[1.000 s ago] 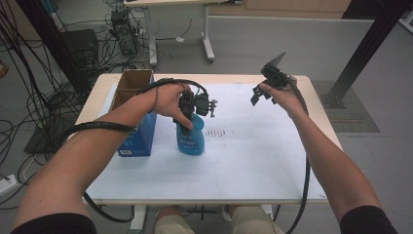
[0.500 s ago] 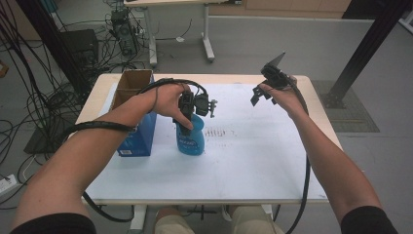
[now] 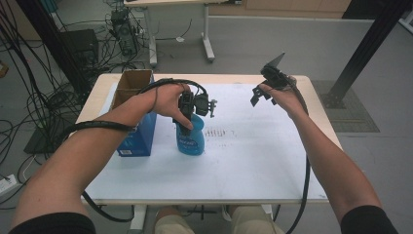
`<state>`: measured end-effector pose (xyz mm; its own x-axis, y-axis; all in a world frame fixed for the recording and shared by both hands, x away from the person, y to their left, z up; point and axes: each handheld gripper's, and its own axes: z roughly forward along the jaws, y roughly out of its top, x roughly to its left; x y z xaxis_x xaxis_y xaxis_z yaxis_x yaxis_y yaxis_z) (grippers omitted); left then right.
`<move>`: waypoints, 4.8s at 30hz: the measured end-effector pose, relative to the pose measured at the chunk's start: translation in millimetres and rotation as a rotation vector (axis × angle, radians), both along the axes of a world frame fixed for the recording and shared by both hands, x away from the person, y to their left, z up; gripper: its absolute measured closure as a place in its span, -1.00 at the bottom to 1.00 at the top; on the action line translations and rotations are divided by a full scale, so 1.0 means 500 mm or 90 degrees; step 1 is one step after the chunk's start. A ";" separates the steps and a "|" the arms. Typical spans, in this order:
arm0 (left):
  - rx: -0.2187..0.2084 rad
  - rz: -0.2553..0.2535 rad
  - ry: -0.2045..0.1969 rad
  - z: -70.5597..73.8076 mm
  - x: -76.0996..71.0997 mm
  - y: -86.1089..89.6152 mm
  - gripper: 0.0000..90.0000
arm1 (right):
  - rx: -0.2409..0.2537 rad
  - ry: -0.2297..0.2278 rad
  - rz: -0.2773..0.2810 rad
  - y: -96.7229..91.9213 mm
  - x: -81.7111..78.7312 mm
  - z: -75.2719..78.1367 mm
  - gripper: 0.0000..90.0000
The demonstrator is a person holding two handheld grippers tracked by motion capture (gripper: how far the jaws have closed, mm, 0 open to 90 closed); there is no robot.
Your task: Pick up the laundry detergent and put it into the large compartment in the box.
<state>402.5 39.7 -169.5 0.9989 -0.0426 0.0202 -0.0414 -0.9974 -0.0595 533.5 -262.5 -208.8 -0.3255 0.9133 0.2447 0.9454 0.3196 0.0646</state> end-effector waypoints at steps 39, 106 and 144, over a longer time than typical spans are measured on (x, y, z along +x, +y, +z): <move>-0.044 0.350 0.010 0.249 0.032 0.026 -0.18 | 0.006 -0.013 0.016 0.010 -0.024 0.019 -0.90; -0.064 1.046 -0.097 0.389 0.046 0.424 -0.17 | 0.007 -0.011 0.033 0.019 -0.032 0.030 -0.90; -0.062 1.066 -0.064 0.239 0.059 0.408 -0.17 | 0.009 -0.008 0.035 0.015 -0.032 0.021 -0.90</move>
